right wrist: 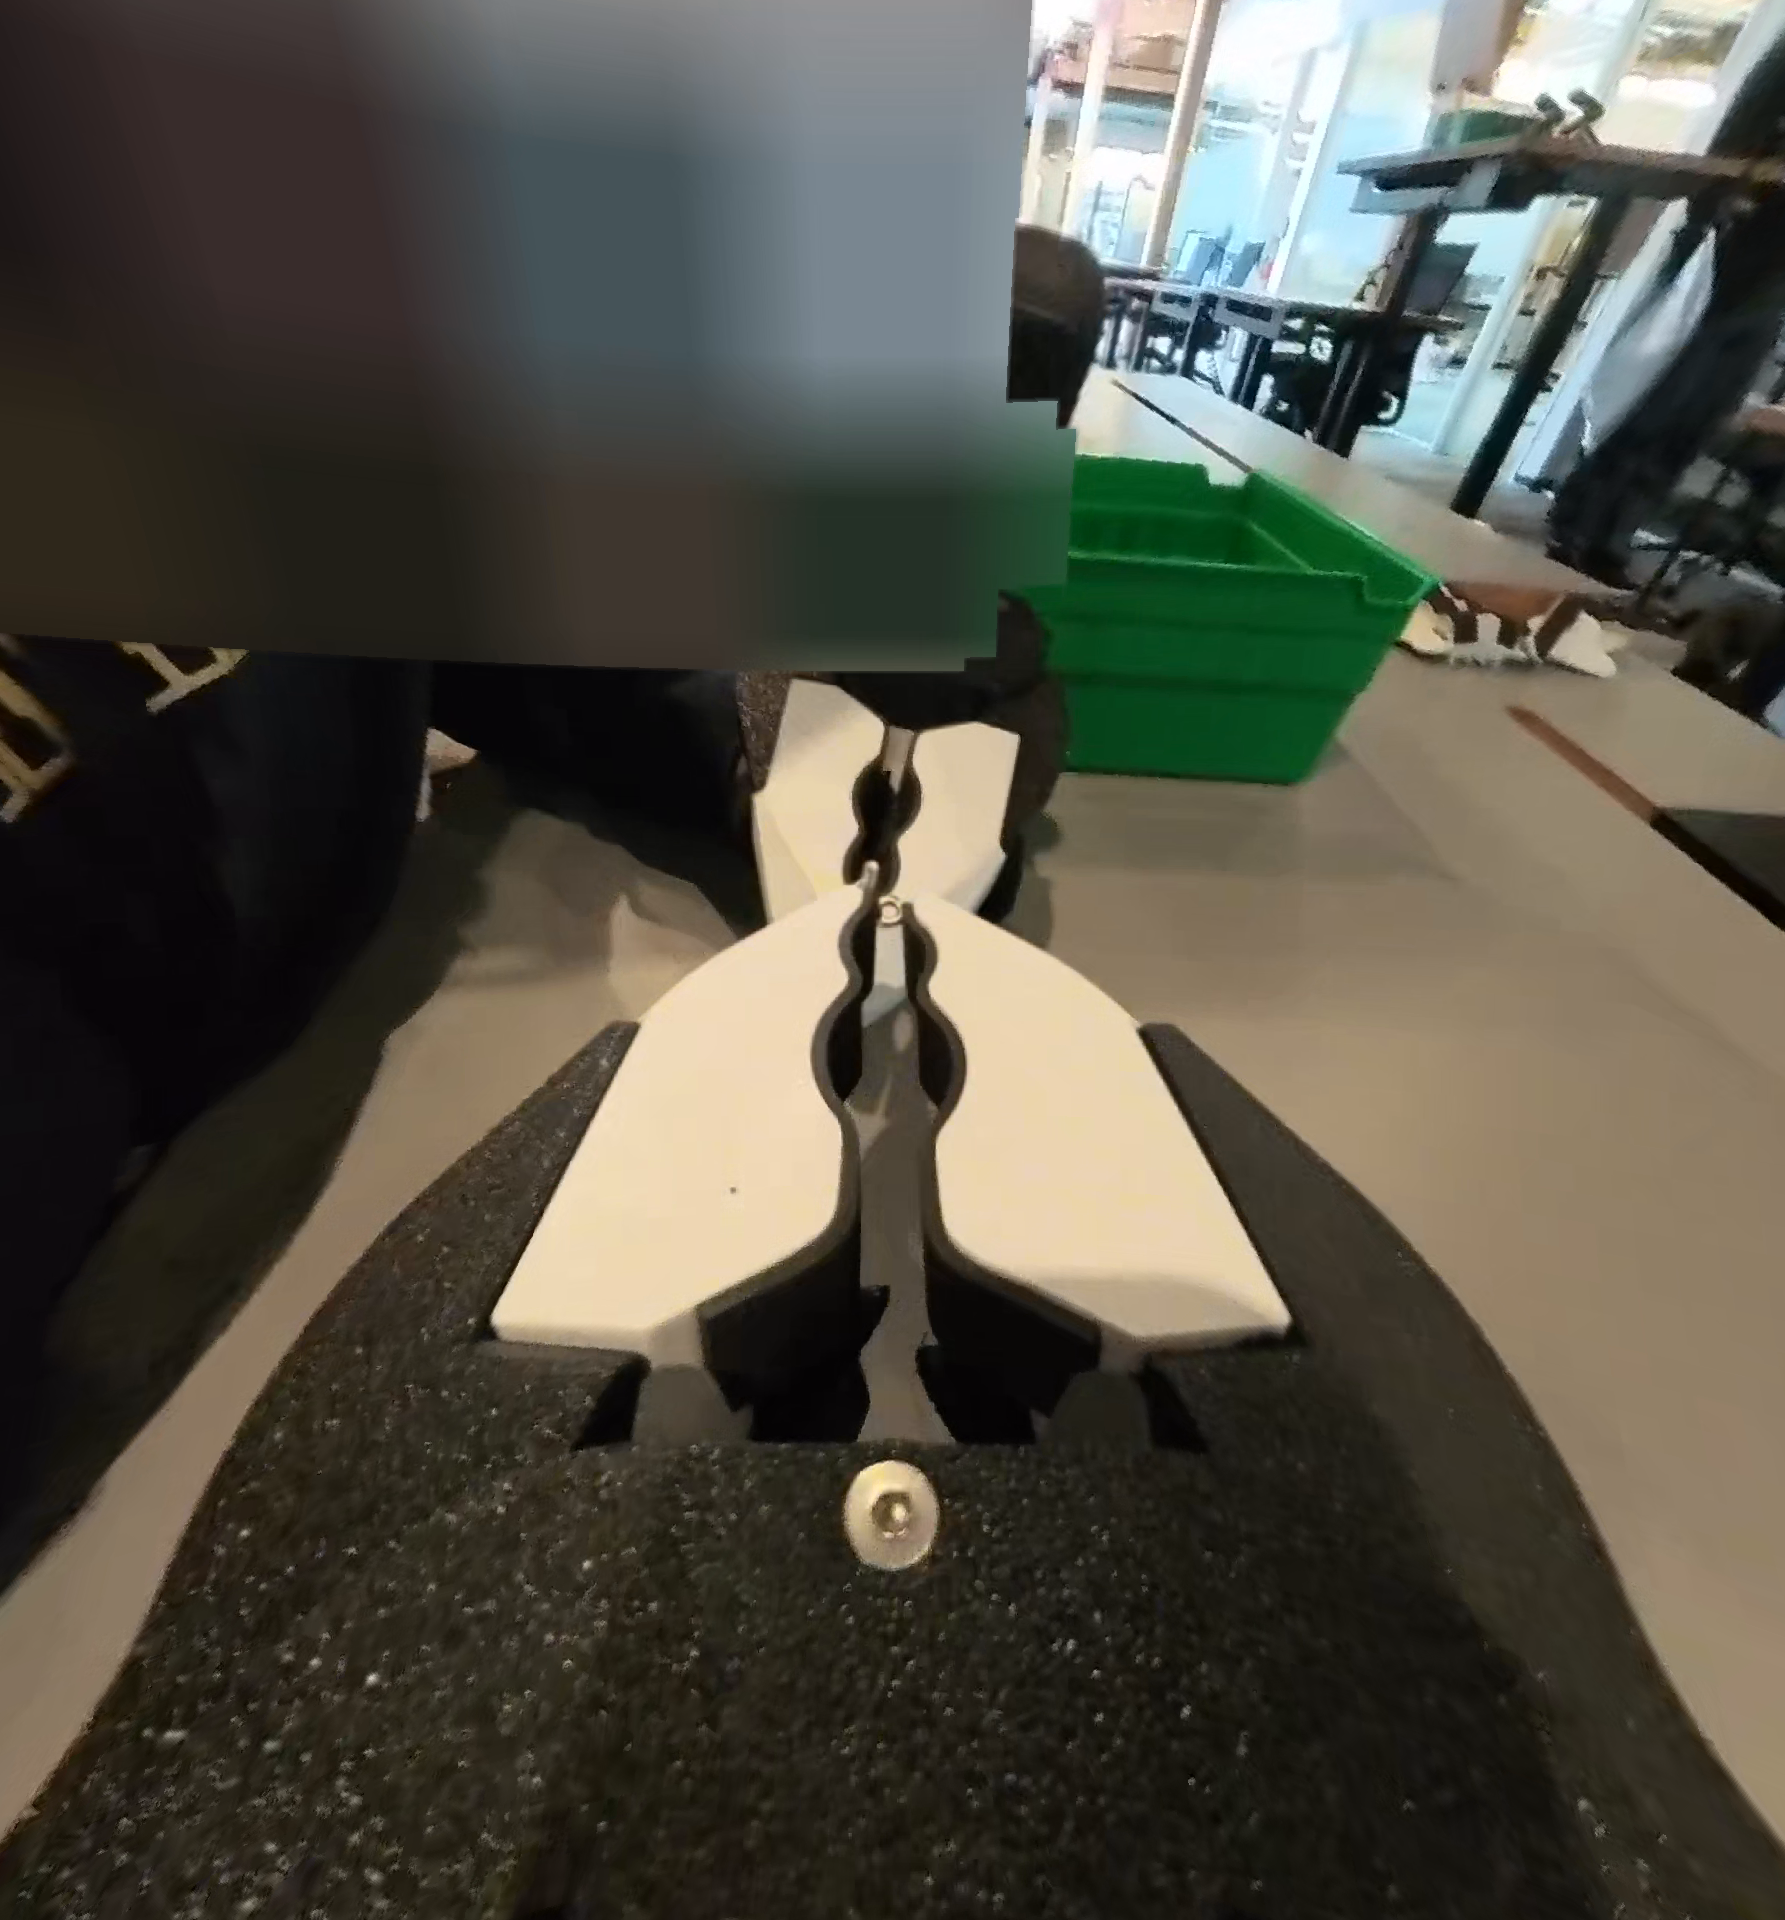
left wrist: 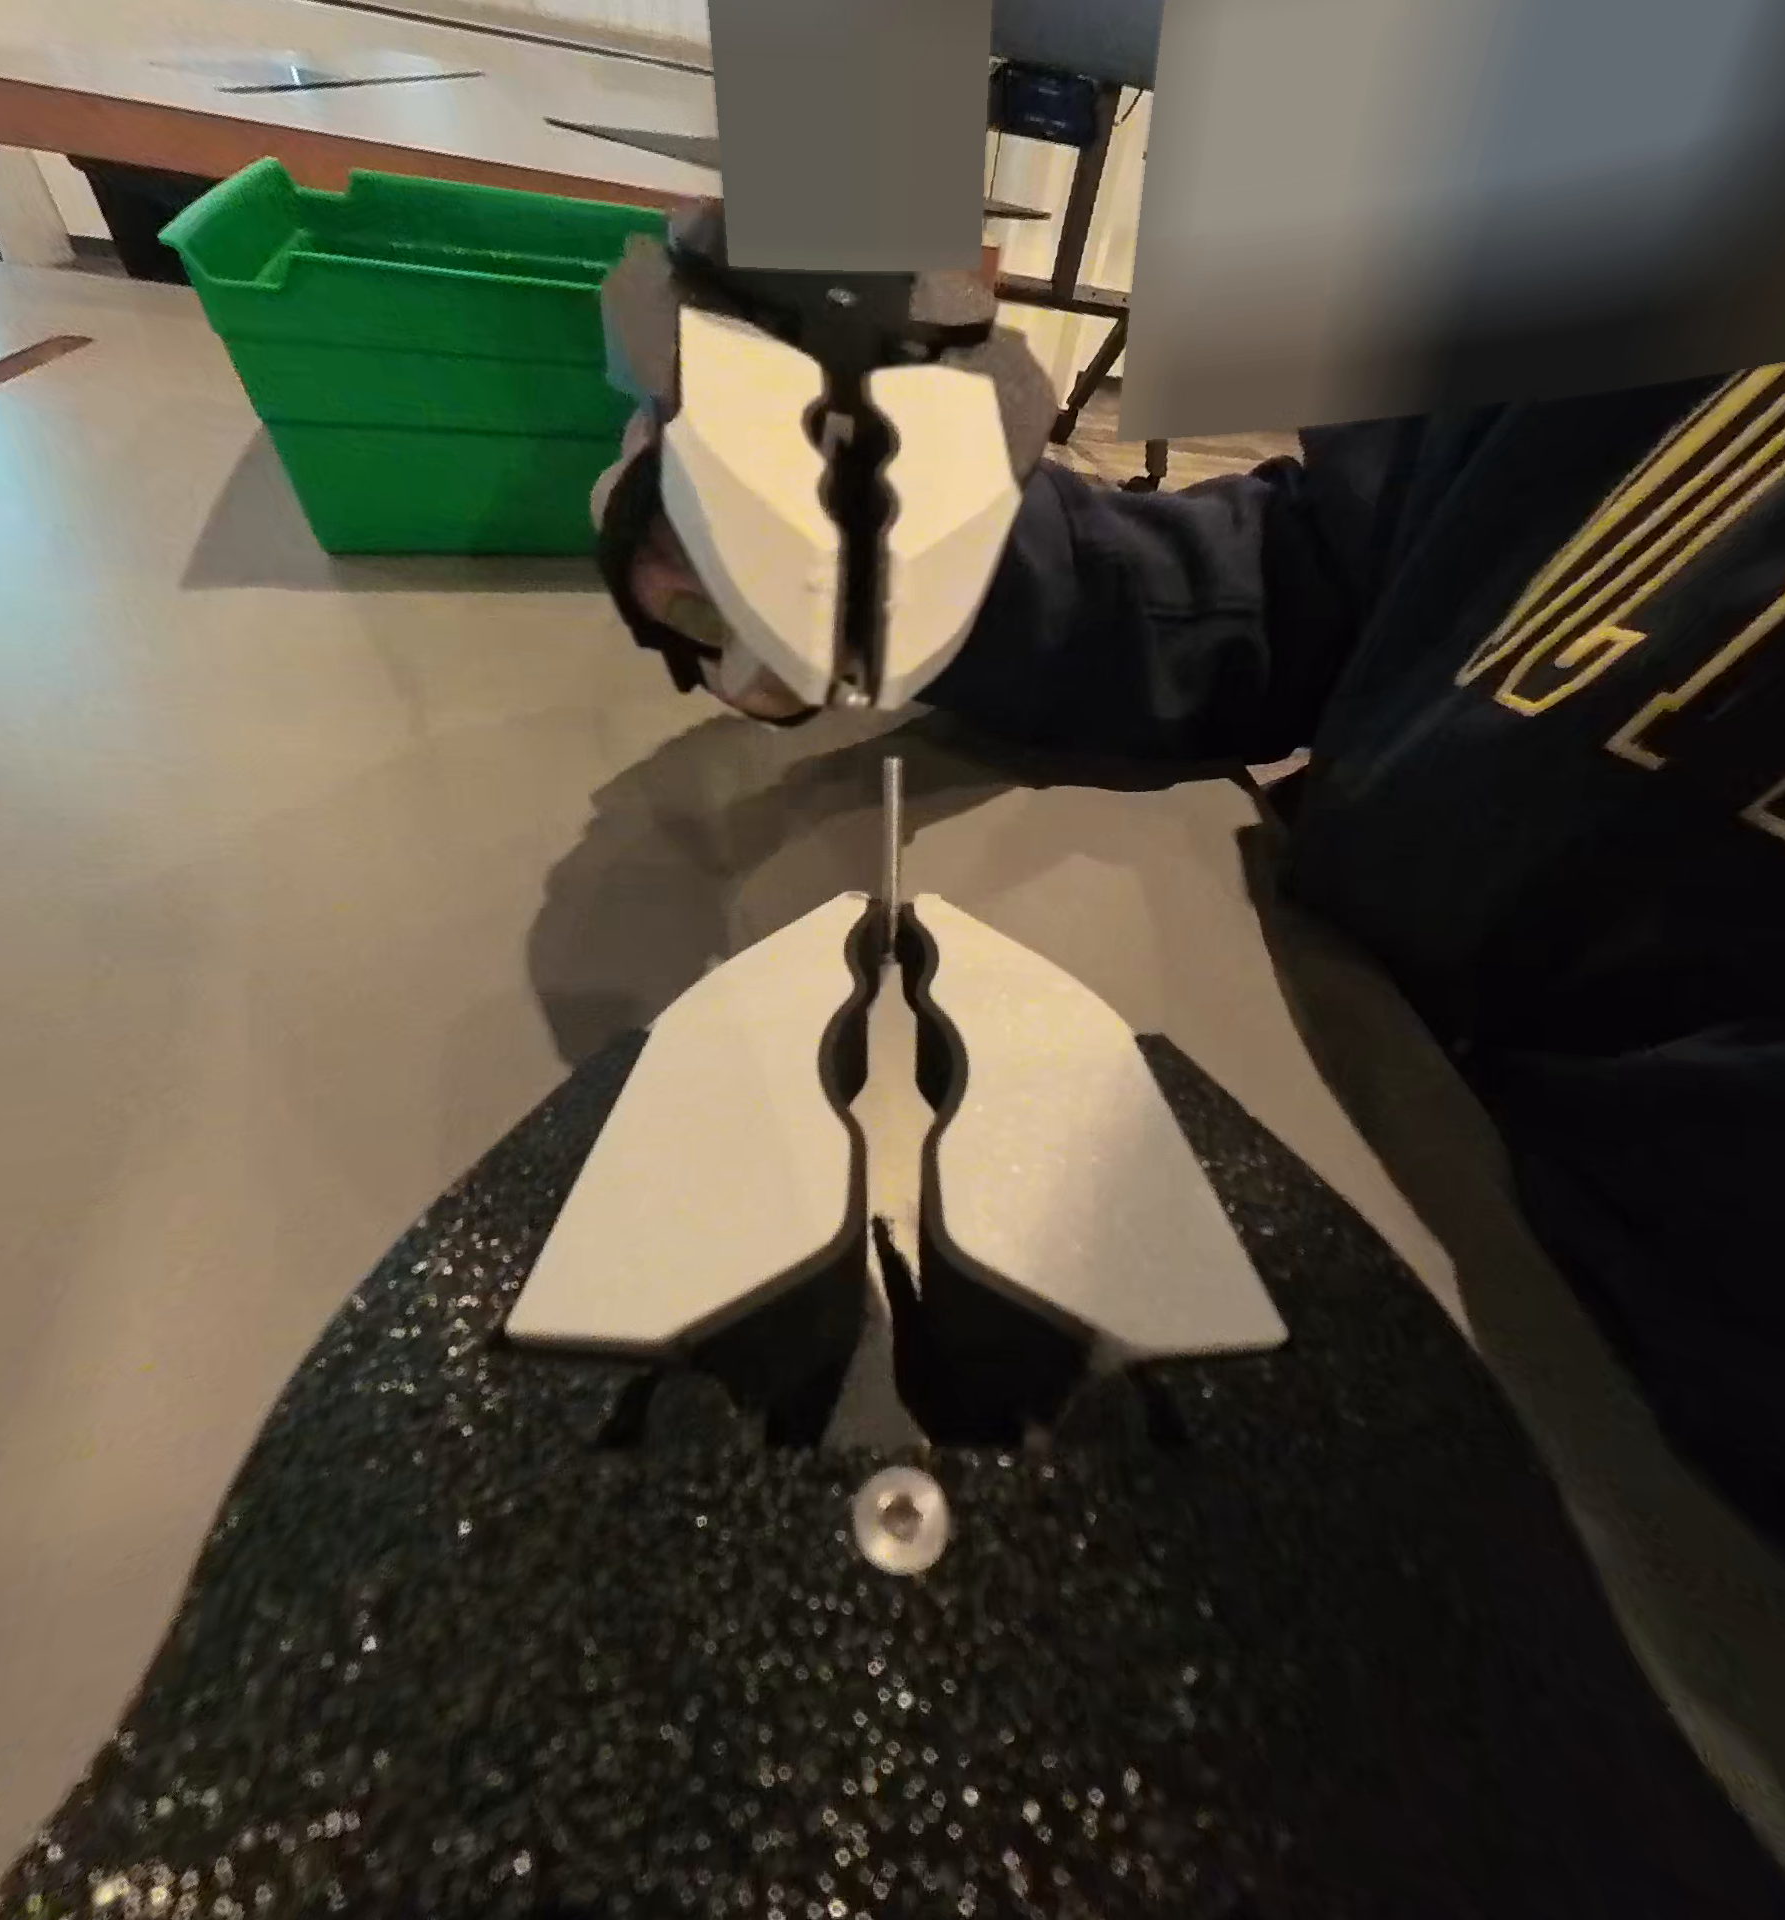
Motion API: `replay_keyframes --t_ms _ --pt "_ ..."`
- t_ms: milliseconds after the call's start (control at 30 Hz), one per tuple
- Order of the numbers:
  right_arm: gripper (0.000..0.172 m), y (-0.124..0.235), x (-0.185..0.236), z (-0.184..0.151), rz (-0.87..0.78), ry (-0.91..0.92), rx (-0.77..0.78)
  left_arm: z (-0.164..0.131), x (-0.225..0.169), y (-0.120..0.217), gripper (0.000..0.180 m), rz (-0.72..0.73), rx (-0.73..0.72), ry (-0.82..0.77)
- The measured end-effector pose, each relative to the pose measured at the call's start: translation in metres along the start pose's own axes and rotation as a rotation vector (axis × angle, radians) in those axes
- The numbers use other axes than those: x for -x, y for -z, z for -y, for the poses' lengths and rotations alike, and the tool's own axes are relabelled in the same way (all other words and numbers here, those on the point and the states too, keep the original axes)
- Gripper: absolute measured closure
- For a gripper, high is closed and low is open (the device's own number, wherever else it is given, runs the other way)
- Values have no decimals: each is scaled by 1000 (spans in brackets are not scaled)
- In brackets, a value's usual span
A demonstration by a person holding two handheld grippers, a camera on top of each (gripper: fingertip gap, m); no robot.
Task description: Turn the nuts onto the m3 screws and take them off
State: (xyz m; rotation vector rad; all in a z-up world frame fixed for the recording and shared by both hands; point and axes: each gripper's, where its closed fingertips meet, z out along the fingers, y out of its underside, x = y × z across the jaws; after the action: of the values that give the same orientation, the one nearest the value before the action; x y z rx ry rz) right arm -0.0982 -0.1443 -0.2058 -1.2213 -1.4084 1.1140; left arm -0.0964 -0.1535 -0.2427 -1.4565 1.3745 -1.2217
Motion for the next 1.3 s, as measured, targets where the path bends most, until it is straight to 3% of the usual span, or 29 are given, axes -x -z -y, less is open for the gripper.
replay_keyframes --t_ms 1300 --pt "167 -9 12 -6 69 -17 42 -8 -6 -6 178 -12 67 -38"
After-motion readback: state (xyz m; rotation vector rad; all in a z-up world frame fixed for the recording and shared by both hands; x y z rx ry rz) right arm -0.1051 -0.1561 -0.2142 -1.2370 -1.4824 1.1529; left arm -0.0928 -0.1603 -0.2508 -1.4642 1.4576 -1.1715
